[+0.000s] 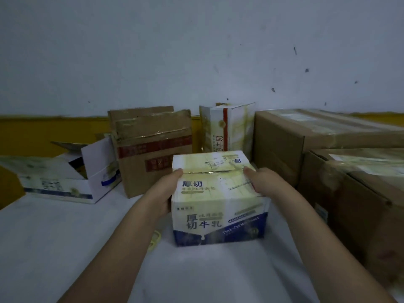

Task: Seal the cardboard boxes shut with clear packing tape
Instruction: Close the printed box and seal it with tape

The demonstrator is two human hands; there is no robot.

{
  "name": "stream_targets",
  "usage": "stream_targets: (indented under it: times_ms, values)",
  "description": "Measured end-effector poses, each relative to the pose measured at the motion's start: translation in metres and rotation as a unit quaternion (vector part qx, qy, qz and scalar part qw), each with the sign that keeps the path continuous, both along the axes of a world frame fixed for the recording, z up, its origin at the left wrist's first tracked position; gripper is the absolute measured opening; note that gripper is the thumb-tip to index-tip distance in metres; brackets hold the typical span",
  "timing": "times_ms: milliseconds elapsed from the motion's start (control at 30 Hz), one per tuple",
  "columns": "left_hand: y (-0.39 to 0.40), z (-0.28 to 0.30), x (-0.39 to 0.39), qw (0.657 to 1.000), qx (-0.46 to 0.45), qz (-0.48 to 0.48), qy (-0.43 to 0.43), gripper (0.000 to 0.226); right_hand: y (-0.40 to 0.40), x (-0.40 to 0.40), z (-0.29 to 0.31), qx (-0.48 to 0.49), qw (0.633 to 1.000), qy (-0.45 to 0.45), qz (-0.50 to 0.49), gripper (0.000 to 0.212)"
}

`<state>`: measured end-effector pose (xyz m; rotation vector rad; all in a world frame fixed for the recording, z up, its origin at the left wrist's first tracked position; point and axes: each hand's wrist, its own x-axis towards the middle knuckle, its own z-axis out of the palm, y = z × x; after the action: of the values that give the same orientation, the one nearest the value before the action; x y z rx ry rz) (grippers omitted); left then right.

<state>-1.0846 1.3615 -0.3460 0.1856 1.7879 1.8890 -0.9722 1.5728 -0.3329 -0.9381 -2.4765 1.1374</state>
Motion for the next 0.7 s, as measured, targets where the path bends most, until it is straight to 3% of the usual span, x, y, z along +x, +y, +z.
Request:
stream_targets:
  times_ms: [67,133,167,200,267,367,533,600,700]
  values:
    - [0.000,-0.004,0.001,1.000,0.007,0.000,-0.010,0.030,-0.002,-0.004,0.001,-0.064,0.998,-0.007,-0.013,0.038]
    - [-0.003,-0.009,0.002,1.000,0.002,0.002,-0.003,0.027,-0.003,-0.003,0.001,-0.171,0.984,0.032,-0.030,0.039]
    - [-0.006,-0.013,0.003,1.000,0.005,0.003,0.007,0.028,-0.003,-0.002,0.001,-0.178,0.982,0.051,-0.035,0.040]
    - [-0.011,-0.018,0.003,1.000,0.008,0.010,0.025,0.028,-0.004,-0.001,0.000,-0.150,0.986,0.062,-0.039,0.044]
    - [-0.024,-0.026,-0.001,0.996,0.000,0.044,0.074,0.028,-0.008,0.002,0.000,0.005,0.996,0.065,-0.059,0.051]
    - [-0.056,-0.031,-0.007,0.980,-0.047,0.104,0.166,0.022,-0.020,0.005,0.000,0.294,0.950,0.049,-0.094,0.053]
    - [-0.098,-0.035,-0.005,0.937,-0.114,0.130,0.302,0.019,-0.055,0.000,-0.010,0.386,0.915,0.119,-0.020,0.046]
    - [-0.098,-0.035,0.004,0.918,-0.121,0.116,0.359,0.017,-0.052,0.007,-0.014,0.357,0.927,0.092,-0.063,0.047]
    - [-0.083,-0.034,0.023,0.873,-0.143,0.041,0.465,0.020,-0.039,0.031,-0.016,0.110,0.982,0.140,-0.057,0.038]
